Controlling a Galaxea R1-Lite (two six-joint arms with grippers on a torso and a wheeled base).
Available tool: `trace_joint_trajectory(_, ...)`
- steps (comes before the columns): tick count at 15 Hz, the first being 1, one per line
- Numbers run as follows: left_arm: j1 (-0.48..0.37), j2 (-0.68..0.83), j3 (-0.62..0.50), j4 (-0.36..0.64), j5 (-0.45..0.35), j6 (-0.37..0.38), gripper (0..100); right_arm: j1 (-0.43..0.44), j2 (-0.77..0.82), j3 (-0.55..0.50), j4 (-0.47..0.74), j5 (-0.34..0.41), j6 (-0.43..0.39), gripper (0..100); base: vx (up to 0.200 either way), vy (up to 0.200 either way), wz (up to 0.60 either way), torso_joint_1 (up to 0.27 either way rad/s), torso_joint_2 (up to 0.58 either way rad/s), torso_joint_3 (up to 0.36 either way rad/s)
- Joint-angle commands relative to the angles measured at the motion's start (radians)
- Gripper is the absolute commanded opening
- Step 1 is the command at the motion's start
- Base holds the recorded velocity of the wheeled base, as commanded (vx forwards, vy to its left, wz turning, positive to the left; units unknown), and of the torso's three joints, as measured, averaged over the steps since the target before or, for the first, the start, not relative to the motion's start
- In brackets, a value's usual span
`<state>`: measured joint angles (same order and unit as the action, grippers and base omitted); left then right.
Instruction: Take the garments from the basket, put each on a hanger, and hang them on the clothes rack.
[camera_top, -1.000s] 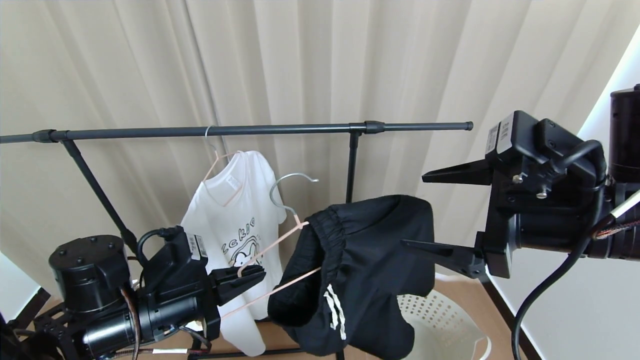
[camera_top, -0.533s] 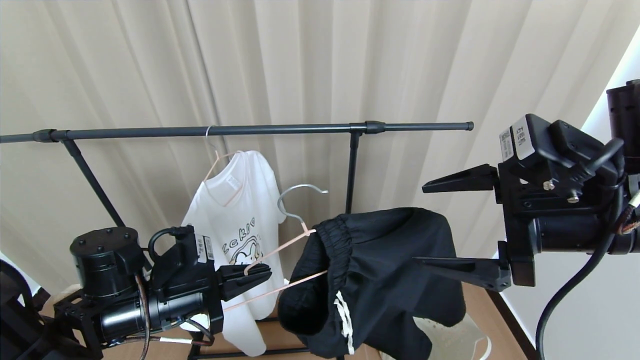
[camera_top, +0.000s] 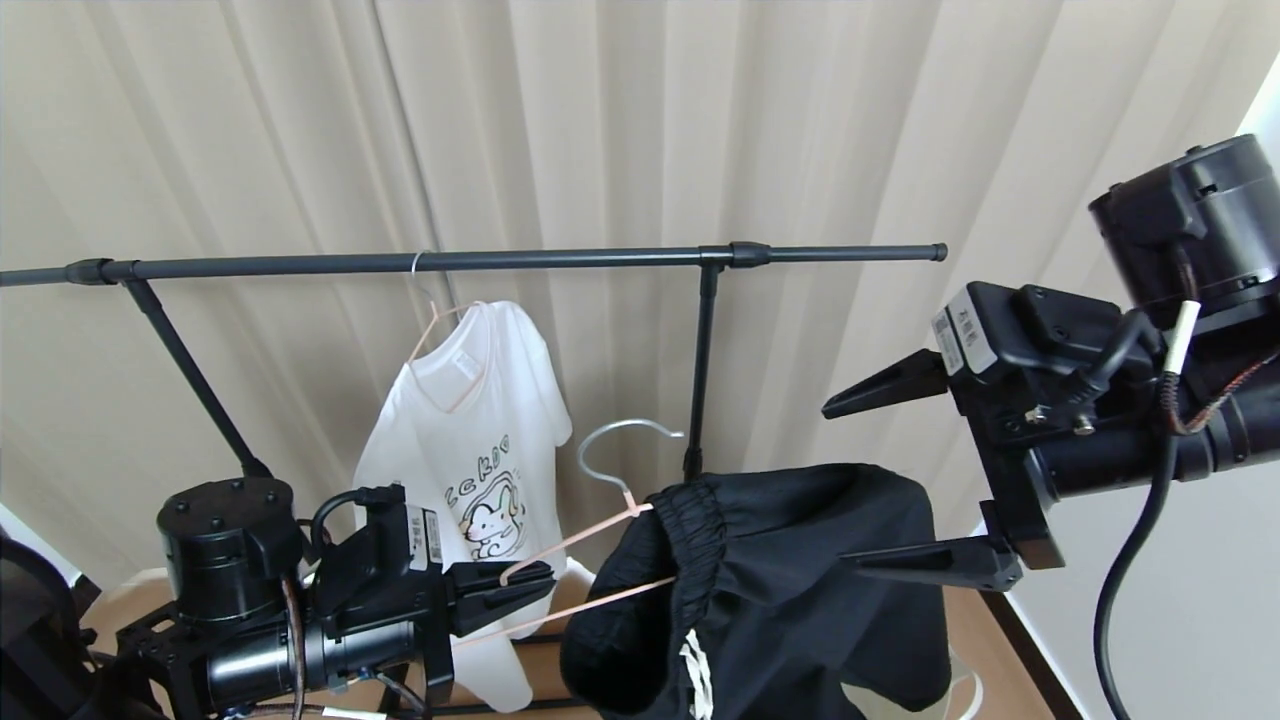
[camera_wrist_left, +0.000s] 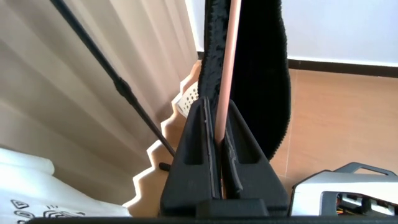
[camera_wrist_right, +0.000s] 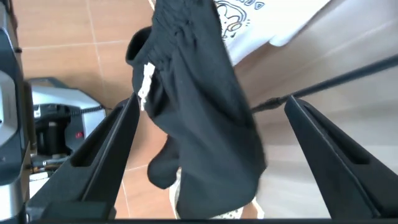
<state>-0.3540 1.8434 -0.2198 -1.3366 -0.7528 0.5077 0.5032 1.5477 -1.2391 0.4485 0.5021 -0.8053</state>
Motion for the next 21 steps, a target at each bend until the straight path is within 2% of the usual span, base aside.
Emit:
trace_joint_trajectory(1,-0.006,0.005,0.007,-0.006,0.0,0.008,0,0.001,0.103,-0.042,0.004,0.015,-0.028,100,0.0,0.0,0.0,0.0,0.0,0.0)
trace_joint_trajectory(5,-0.019,0.013,0.007,-0.01,0.0,0.012,0,0.038,0.163,-0.094,0.056,0.073,-0.045,100,0.0,0.0,0.0,0.0,0.0,0.0)
trace_joint_trajectory(10,-0.029,0.028,0.011,-0.033,0.001,0.014,0,0.089,0.235,-0.097,0.045,0.069,-0.041,100,0.0,0.0,0.0,0.0,0.0,0.0)
trace_joint_trajectory(21,-0.048,0.031,0.023,-0.076,0.003,0.011,0,0.104,0.275,-0.172,0.048,0.062,-0.011,100,0.0,0.0,0.0,0.0,0.0,0.0)
